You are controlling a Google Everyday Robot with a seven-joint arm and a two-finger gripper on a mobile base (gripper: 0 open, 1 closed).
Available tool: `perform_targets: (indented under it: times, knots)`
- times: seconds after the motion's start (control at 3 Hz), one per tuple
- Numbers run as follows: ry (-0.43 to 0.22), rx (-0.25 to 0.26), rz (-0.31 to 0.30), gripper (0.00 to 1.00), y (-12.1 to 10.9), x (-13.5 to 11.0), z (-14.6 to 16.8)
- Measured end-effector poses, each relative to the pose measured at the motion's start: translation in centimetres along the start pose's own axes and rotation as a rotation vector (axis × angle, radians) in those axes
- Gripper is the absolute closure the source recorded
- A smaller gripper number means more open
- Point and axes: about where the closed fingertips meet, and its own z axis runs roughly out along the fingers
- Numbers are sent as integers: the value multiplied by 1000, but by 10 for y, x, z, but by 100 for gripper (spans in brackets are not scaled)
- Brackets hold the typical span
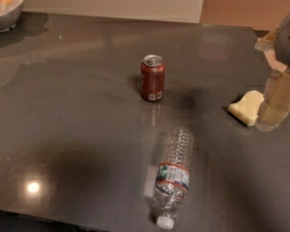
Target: Move sponge near water bottle
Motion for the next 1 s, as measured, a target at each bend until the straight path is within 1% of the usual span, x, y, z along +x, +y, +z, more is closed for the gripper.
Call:
perform_targets:
  times: [0.33, 0.67, 1.0]
  knots:
    - [-1, 0, -1, 0, -1, 0, -1]
    - [-14, -28, -18, 0, -20, 1, 7]
    - [-44, -51, -50, 0, -58, 0, 28]
